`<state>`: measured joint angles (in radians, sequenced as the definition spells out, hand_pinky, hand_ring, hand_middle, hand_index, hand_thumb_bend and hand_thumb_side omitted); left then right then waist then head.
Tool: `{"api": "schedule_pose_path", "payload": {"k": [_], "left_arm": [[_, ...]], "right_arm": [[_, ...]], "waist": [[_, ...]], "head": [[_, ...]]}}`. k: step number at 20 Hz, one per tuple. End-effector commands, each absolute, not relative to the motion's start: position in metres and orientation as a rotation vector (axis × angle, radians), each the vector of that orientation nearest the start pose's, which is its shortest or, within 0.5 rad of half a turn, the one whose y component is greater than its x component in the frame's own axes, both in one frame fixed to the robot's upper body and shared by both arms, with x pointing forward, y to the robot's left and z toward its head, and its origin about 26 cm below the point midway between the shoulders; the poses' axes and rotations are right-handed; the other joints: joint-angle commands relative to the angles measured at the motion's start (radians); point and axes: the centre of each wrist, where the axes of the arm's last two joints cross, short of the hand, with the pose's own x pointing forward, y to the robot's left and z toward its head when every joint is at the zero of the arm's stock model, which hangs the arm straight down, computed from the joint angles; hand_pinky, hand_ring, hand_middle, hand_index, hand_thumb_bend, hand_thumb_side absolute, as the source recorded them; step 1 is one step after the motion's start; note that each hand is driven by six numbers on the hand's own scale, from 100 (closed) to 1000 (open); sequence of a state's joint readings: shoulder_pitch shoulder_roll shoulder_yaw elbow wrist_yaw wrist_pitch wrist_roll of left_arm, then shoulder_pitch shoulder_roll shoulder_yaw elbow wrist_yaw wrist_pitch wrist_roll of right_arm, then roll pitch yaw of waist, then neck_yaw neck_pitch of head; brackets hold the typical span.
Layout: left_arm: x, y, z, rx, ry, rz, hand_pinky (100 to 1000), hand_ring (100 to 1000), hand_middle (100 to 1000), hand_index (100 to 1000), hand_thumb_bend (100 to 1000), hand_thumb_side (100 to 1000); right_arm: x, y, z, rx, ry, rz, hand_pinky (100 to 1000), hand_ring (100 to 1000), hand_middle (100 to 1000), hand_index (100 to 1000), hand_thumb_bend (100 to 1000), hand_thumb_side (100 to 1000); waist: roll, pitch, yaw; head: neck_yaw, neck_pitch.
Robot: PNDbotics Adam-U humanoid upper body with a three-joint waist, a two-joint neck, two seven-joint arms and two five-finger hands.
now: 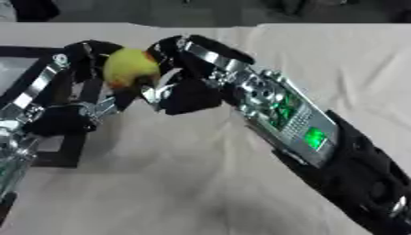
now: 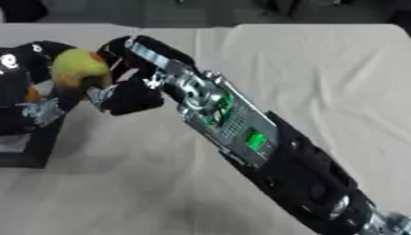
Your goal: Pick up the objects with one hand, pass them to the other hand, and then place them into the box on the other side of the table.
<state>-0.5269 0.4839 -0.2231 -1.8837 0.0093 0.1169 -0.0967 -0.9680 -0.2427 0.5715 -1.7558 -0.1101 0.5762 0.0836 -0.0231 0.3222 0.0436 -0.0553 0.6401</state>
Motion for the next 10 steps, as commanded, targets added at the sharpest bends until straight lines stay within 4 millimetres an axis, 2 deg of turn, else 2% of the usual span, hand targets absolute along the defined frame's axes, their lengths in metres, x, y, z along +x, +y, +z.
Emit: {"api": "schedule_pose_path", "payload": {"k": [1, 2, 4, 7, 8, 10], "left_arm": [[0.327, 0.215, 0.2399, 0.102, -2.172, -0.809, 663, 719, 674, 767, 400, 363], [0.327, 0.2148, 0.2398, 0.105, -2.174, -0.802, 659, 712, 659, 753, 383, 352], [0.3272, 0.2145, 0.2394, 0.113, -2.176, -0.788, 641, 683, 618, 716, 294, 315], [0.3273, 0.214, 0.2391, 0.125, -2.18, -0.752, 622, 651, 590, 685, 195, 305], [0.3273, 0.2136, 0.2393, 0.126, -2.184, -0.736, 615, 640, 580, 675, 135, 311], [0.3272, 0.2129, 0.2393, 0.127, -2.189, -0.709, 606, 625, 565, 659, 100, 313]], "right_arm": [[0.3113, -0.0475, 0.2922, 0.186, -1.885, 1.115, 646, 734, 634, 609, 100, 140], [0.3113, -0.0475, 0.2921, 0.186, -1.884, 1.114, 644, 734, 634, 609, 100, 140], [0.3115, -0.0476, 0.2919, 0.186, -1.883, 1.112, 642, 733, 633, 608, 100, 139], [0.3117, -0.0479, 0.2916, 0.184, -1.881, 1.111, 642, 733, 633, 608, 100, 138], [0.3118, -0.0481, 0.2915, 0.184, -1.881, 1.11, 641, 732, 633, 608, 100, 137], [0.312, -0.0485, 0.2913, 0.183, -1.88, 1.11, 642, 732, 632, 610, 100, 135]], "waist": [[0.012, -0.015, -0.001], [0.012, -0.015, -0.001], [0.012, -0.015, -0.002], [0.012, -0.015, -0.003], [0.012, -0.015, -0.004], [0.011, -0.016, -0.005]], "head": [[0.0, -0.004], [0.0, -0.004], [0.0, -0.004], [0.0, -0.004], [0.0, -0.005], [0.0, -0.005]]}}
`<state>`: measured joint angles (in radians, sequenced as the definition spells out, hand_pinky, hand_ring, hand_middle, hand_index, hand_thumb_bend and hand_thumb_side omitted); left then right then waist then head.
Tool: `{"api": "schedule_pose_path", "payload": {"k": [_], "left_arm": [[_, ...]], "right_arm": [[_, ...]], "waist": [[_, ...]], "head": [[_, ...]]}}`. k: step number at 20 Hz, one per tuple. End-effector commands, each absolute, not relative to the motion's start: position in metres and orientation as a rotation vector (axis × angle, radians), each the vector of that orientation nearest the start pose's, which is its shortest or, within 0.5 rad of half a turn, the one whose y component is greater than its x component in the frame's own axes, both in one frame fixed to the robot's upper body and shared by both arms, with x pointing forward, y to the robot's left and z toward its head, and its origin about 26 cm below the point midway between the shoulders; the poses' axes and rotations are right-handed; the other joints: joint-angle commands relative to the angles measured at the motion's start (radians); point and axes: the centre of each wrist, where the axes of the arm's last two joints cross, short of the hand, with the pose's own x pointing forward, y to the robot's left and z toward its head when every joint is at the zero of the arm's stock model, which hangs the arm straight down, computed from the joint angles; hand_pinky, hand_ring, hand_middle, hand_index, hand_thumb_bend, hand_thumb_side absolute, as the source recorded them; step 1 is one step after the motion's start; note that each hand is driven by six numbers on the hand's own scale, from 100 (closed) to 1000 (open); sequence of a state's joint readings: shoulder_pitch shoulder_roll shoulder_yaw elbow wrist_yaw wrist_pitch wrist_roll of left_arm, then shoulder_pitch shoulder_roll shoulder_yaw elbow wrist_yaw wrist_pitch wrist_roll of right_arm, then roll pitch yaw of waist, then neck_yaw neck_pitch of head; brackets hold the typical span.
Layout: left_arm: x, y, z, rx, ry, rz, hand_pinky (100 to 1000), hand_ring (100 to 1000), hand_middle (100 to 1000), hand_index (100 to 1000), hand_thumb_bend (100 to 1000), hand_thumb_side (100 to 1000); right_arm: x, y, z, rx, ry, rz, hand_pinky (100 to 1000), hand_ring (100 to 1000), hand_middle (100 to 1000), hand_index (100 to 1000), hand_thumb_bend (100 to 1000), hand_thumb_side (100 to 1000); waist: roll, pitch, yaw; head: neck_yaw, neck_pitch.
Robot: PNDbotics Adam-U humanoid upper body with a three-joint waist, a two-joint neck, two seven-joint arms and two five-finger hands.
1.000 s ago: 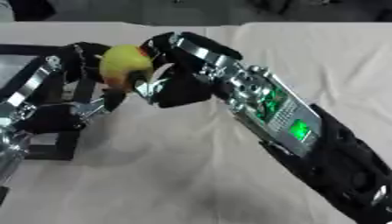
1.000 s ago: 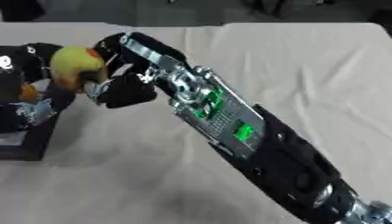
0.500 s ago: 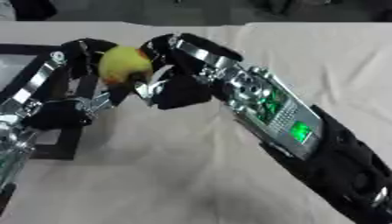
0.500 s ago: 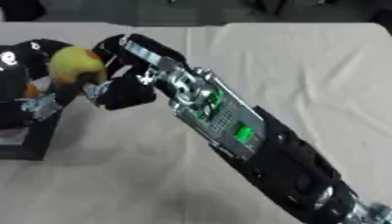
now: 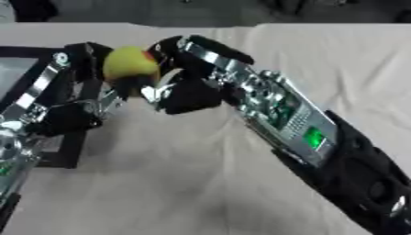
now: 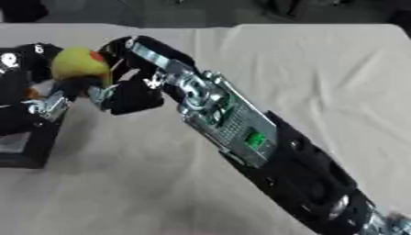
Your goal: Pick up the objects with one hand, pass them to the other hand, and then place them into the box on the other side of the table.
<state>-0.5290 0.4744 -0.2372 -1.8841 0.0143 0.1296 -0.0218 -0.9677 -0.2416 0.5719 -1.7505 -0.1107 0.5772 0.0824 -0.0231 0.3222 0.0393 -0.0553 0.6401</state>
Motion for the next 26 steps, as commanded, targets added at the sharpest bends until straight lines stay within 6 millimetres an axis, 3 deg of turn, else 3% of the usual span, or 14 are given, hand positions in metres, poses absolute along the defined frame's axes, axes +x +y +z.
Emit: {"api": "schedule_pose_path", "payload": {"k": [1, 8, 11, 14, 17, 26], "left_arm": [[0.327, 0.213, 0.239, 0.127, -2.192, -0.697, 602, 620, 558, 652, 100, 309], [0.328, 0.21, 0.239, 0.146, -2.204, -0.645, 557, 541, 437, 501, 100, 268], [0.328, 0.209, 0.239, 0.151, -2.206, -0.632, 541, 511, 389, 442, 100, 279], [0.328, 0.209, 0.239, 0.16, -2.211, -0.62, 534, 494, 364, 412, 100, 276], [0.329, 0.209, 0.239, 0.178, -2.21, -0.605, 528, 486, 349, 399, 100, 261], [0.329, 0.214, 0.238, 0.246, -2.201, -0.564, 528, 485, 336, 381, 100, 208]], "right_arm": [[0.312, -0.049, 0.291, 0.182, -1.879, 1.11, 640, 732, 632, 612, 100, 135], [0.313, -0.051, 0.291, 0.192, -1.87, 1.113, 637, 742, 644, 639, 100, 162], [0.313, -0.051, 0.291, 0.203, -1.861, 1.113, 650, 757, 668, 668, 100, 247], [0.313, -0.052, 0.291, 0.232, -1.844, 1.106, 680, 791, 744, 722, 216, 387], [0.312, -0.053, 0.292, 0.275, -1.829, 1.111, 697, 826, 791, 789, 313, 471], [0.313, -0.059, 0.295, 0.296, -1.823, 1.143, 692, 831, 814, 824, 335, 522]], "waist": [[0.011, -0.016, -0.001], [0.011, -0.016, -0.005], [0.01, -0.016, -0.006], [0.01, -0.016, -0.006], [0.009, -0.016, -0.007], [0.01, -0.019, -0.009]], "head": [[0.0, -0.005], [0.0, -0.004], [0.0, -0.004], [0.001, -0.004], [0.001, -0.003], [0.002, -0.005]]}}
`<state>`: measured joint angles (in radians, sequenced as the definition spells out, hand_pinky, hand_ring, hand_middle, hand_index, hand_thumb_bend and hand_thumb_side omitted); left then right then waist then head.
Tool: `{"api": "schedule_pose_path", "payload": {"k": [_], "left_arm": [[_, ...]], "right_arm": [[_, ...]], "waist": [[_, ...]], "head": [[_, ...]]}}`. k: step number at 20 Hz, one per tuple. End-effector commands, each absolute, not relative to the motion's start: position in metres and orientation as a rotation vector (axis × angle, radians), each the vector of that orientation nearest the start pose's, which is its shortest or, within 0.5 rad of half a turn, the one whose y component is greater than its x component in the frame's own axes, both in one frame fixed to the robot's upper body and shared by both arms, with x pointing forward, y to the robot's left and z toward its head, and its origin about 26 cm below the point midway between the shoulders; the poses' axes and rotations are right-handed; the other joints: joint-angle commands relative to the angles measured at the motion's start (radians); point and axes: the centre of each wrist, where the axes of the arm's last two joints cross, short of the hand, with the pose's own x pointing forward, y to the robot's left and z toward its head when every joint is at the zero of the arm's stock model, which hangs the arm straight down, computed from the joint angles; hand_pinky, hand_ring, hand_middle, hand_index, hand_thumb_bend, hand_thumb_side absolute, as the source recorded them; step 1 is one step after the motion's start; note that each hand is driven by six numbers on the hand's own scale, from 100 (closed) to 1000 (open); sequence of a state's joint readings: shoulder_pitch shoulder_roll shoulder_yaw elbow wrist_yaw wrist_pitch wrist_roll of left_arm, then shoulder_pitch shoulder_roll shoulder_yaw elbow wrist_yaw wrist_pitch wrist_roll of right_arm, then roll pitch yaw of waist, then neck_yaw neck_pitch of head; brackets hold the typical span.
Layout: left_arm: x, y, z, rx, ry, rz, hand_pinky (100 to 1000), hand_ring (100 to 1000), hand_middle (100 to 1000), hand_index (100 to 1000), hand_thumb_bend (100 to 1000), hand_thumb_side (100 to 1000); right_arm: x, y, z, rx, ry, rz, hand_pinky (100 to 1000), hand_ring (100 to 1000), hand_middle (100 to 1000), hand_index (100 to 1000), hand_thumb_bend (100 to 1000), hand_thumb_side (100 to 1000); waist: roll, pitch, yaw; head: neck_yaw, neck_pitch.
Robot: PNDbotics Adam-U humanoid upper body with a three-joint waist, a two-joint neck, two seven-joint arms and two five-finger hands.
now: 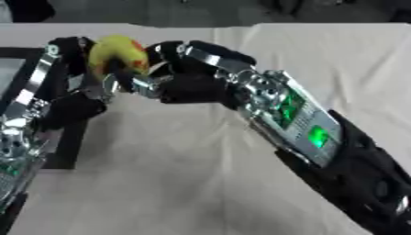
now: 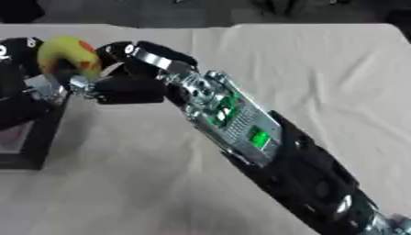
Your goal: Pick up the objects with one hand, pass them to the other hand, and then place them into the box on the other side of the table.
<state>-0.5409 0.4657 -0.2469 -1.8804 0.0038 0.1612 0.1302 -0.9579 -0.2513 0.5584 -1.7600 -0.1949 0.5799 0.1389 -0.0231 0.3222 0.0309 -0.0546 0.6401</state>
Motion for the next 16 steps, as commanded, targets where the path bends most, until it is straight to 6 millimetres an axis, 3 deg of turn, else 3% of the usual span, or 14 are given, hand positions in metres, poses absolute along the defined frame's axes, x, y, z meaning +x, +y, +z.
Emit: {"api": "schedule_pose_path", "payload": {"k": [1, 16], "left_arm": [[0.329, 0.216, 0.238, 0.252, -2.196, -0.56, 526, 484, 334, 379, 100, 204], [0.326, 0.25, 0.233, 0.412, -2.171, -0.405, 519, 477, 318, 359, 100, 160]], "right_arm": [[0.314, -0.061, 0.295, 0.294, -1.826, 1.136, 693, 830, 814, 824, 333, 519], [0.325, -0.087, 0.293, 0.217, -1.853, 1.022, 716, 817, 807, 821, 320, 499]], "waist": [[0.011, -0.019, -0.001], [0.015, -0.02, 0.0]], "head": [[0.001, -0.004], [0.01, -0.003]]}}
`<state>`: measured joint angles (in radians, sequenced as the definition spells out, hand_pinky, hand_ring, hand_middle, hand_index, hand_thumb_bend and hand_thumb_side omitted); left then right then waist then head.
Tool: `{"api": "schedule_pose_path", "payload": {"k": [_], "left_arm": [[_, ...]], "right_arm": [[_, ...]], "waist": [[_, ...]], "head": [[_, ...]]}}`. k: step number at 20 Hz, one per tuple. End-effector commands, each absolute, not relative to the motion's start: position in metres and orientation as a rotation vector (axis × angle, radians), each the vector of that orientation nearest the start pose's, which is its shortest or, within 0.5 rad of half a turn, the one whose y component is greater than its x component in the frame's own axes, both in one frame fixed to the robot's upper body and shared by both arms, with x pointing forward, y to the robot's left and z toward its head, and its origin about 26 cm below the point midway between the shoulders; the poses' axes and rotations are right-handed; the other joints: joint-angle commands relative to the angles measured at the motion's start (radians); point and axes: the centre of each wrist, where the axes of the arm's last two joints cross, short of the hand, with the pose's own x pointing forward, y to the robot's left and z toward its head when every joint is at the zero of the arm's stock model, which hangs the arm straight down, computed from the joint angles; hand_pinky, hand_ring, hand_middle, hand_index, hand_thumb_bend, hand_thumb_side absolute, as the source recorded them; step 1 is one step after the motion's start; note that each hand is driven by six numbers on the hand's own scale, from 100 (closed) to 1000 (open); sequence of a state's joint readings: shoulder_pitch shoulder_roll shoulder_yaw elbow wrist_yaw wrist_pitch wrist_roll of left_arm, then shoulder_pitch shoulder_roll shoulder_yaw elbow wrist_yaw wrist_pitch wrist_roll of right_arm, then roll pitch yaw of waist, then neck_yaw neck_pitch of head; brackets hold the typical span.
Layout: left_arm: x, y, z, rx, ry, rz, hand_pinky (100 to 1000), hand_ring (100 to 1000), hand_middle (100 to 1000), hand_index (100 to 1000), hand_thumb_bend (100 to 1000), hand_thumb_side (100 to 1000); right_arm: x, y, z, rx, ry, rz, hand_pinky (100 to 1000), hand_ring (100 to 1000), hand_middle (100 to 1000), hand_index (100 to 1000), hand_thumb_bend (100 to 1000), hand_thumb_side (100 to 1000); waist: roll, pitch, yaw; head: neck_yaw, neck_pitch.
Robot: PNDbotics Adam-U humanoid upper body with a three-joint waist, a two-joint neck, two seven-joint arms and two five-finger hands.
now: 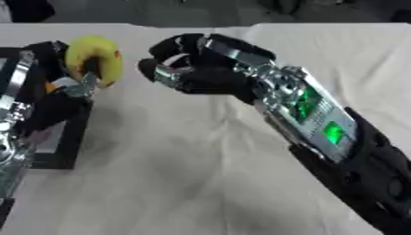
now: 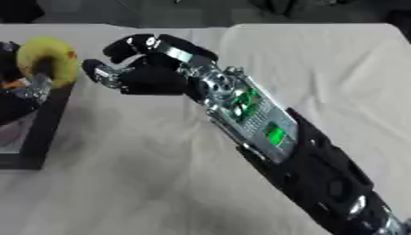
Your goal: Pick up the objects with one hand, pass them to the other hand, and then place them into the box on the other side of the table.
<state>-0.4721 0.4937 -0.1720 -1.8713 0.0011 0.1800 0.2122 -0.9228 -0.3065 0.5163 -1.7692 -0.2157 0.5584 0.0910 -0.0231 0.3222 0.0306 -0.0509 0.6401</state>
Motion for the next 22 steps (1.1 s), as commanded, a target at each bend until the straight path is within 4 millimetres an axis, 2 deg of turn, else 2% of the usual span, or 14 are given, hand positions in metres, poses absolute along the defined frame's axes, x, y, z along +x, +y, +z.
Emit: {"api": "schedule_pose_path", "payload": {"k": [1, 12, 19, 22], "left_arm": [[0.325, 0.254, 0.232, 0.433, -2.167, -0.39, 519, 477, 317, 358, 100, 155], [0.32, 0.308, 0.227, 0.715, -2.063, -0.221, 521, 478, 318, 359, 100, 112], [0.323, 0.33, 0.216, 0.818, -1.979, -0.138, 523, 481, 326, 369, 100, 113], [0.326, 0.338, 0.212, 0.858, -1.935, -0.108, 528, 489, 352, 406, 100, 120]], "right_arm": [[0.325, -0.088, 0.293, 0.21, -1.854, 1.016, 716, 816, 806, 821, 317, 500], [0.33, -0.098, 0.294, 0.152, -1.865, 0.981, 717, 809, 797, 817, 306, 488], [0.332, -0.102, 0.293, 0.135, -1.869, 0.963, 717, 803, 795, 815, 299, 494], [0.333, -0.104, 0.293, 0.13, -1.869, 0.954, 717, 793, 794, 814, 298, 494]], "waist": [[0.015, -0.02, 0.001], [0.014, -0.021, 0.011], [0.008, -0.02, 0.015], [0.007, -0.02, 0.016]], "head": [[0.008, -0.002], [0.06, -0.005], [0.101, -0.005], [0.122, -0.005]]}}
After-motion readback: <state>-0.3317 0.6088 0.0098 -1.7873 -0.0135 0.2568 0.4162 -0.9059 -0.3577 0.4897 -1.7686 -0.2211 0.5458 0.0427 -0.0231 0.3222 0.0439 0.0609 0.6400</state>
